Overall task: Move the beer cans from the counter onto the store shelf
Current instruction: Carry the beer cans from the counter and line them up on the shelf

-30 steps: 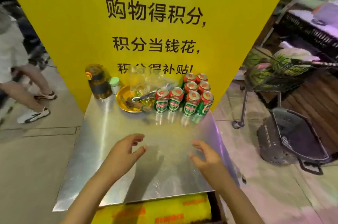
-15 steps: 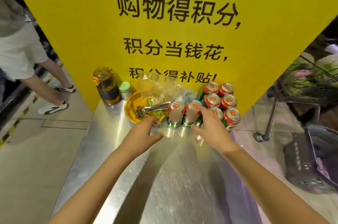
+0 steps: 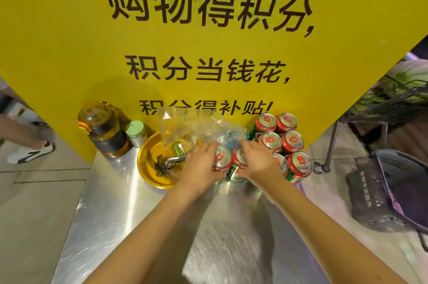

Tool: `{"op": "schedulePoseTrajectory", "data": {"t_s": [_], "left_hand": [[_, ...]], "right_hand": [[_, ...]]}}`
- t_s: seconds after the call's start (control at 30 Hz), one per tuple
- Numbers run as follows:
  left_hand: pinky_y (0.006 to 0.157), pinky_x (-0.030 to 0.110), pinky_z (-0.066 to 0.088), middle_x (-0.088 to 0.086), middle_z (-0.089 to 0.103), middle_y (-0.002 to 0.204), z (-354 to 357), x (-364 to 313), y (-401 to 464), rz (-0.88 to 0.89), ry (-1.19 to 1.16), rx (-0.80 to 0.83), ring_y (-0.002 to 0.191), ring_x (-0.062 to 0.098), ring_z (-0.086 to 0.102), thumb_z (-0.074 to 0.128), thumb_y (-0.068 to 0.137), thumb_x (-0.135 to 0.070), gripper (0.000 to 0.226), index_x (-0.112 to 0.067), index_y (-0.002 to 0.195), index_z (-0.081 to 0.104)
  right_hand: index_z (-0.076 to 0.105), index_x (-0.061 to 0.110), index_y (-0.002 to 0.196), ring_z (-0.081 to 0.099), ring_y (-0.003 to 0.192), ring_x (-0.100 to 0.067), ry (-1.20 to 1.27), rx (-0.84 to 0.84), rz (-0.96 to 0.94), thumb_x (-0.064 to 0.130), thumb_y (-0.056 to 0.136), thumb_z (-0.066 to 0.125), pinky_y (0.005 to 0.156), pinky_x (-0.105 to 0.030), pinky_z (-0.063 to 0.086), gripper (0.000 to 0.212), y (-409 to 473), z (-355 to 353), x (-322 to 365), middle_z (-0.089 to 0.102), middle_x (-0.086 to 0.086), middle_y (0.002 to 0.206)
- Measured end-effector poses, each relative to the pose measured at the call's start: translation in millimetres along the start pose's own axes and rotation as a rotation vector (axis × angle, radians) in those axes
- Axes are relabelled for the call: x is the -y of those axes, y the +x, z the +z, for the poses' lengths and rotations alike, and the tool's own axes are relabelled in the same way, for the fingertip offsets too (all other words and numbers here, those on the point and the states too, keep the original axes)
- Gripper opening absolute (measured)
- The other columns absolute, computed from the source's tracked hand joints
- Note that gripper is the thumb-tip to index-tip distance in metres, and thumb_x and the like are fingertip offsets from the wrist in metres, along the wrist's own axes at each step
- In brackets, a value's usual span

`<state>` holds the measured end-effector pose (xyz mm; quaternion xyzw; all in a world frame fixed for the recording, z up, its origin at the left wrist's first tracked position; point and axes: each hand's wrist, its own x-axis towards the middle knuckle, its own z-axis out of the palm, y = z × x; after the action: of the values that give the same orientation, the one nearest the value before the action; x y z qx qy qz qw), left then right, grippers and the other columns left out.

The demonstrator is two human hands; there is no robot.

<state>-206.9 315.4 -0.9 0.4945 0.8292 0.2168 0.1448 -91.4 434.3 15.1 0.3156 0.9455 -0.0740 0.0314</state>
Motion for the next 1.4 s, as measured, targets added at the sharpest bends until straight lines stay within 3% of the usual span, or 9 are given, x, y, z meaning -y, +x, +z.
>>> {"op": "schedulePoseTrajectory", "data": {"t_s": [0.3, 0.43, 0.53, 0.73, 0.87, 1.07, 1.13, 1.3, 1.4], "left_hand": [[0.093, 0.027, 0.037, 0.004, 0.053, 0.122, -0.4, -0.6, -17.8, 0.039, -0.062, -0.119, 0.114, 0.023, 0.048, 0.077, 0.066, -0.037, 0.073, -0.013, 0.128, 0.047], [0.093, 0.026, 0.037, 0.003, 0.051, 0.124, 1.3, -14.6, -51.0, 0.061, -0.094, -0.174, 0.115, 0.021, 0.046, 0.074, 0.067, -0.036, 0.072, -0.012, 0.128, 0.047], [0.087, 0.025, 0.042, -0.001, 0.048, 0.120, 5.8, -28.8, -83.8, 0.075, -0.198, -0.179, 0.108, 0.017, 0.050, 0.073, 0.065, -0.034, 0.068, -0.014, 0.125, 0.047], [0.082, 0.007, 0.040, -0.011, 0.049, 0.110, 11.7, -51.7, -157.6, -0.021, -0.433, -0.223, 0.096, -0.001, 0.052, 0.077, 0.060, -0.037, 0.065, -0.022, 0.117, 0.049], [0.079, 0.007, 0.042, -0.013, 0.053, 0.105, 6.2, -66.4, -210.3, -0.152, -0.555, -0.313, 0.098, -0.003, 0.054, 0.074, 0.052, -0.040, 0.062, -0.031, 0.109, 0.050], [0.077, 0.006, 0.046, -0.012, 0.055, 0.110, 0.1, -90.3, -294.8, -0.333, -0.629, -0.459, 0.099, -0.007, 0.055, 0.074, 0.052, -0.040, 0.073, -0.026, 0.119, 0.048], [0.076, 0.007, 0.047, -0.011, 0.057, 0.110, -3.3, -97.7, -325.4, -0.386, -0.651, -0.536, 0.098, -0.004, 0.056, 0.075, 0.050, -0.042, 0.073, -0.027, 0.117, 0.050], [0.086, 0.027, 0.052, -0.010, 0.061, 0.110, -16.2, -110.6, -408.6, -0.487, -0.659, -0.738, 0.100, 0.004, 0.059, 0.073, 0.049, -0.048, 0.070, -0.031, 0.114, 0.055], [0.081, 0.026, 0.055, -0.004, 0.062, 0.111, -33.8, -116.9, -457.5, -0.544, -0.728, -0.861, 0.098, 0.007, 0.062, 0.076, 0.048, -0.046, 0.071, -0.030, 0.114, 0.056]], "right_hand": [[0.048, 0.014, 0.125, 0.050, 0.102, -0.020, 0.027, -0.121, -0.065, 0.029, 0.070, 0.073, 0.085, -0.020, 0.029, 0.063, -24.2, -0.2, 0.4, 0.058, -0.001, 0.106], [0.061, 0.005, 0.106, 0.062, 0.084, -0.029, 0.112, -0.188, -0.154, 0.021, 0.049, 0.084, 0.076, -0.032, 0.047, 0.063, -54.4, 0.3, -4.2, 0.065, -0.007, 0.090], [0.059, 0.013, 0.102, 0.060, 0.083, -0.023, 0.228, -0.149, -0.139, 0.022, 0.053, 0.079, 0.070, -0.034, 0.050, 0.054, -85.9, -4.5, -5.1, 0.062, -0.002, 0.092], [0.051, 0.023, 0.125, 0.054, 0.100, -0.005, 0.557, -0.050, -0.022, 0.025, 0.054, 0.086, 0.086, -0.014, 0.045, 0.079, -163.4, -9.0, -10.5, 0.053, 0.010, 0.116], [0.050, 0.024, 0.120, 0.057, 0.096, -0.001, 0.785, -0.049, 0.020, 0.012, 0.049, 0.090, 0.079, 0.000, 0.040, 0.083, -207.0, -9.1, -6.6, 0.055, 0.006, 0.114], [0.051, 0.041, 0.100, 0.061, 0.096, -0.008, 0.988, 0.059, -0.061, 0.016, 0.040, 0.088, 0.084, -0.026, 0.051, 0.075, -256.3, -7.2, 10.8, 0.061, 0.013, 0.104], [0.052, 0.039, 0.100, 0.063, 0.090, -0.008, 1.039, 0.077, -0.103, 0.023, 0.033, 0.087, 0.077, -0.020, 0.052, 0.078, -270.4, -12.9, 20.7, 0.063, 0.012, 0.100], [0.059, 0.026, 0.099, 0.066, 0.080, -0.009, 1.161, 0.221, -0.313, -0.010, 0.050, 0.084, 0.062, -0.017, 0.053, 0.066, -302.1, -35.5, 61.5, 0.069, 0.004, 0.090], [0.062, 0.025, 0.102, 0.068, 0.084, -0.010, 1.203, 0.309, -0.445, 0.002, 0.045, 0.086, 0.066, -0.022, 0.055, 0.066, -319.8, -48.4, 95.8, 0.071, 0.001, 0.093]]}}
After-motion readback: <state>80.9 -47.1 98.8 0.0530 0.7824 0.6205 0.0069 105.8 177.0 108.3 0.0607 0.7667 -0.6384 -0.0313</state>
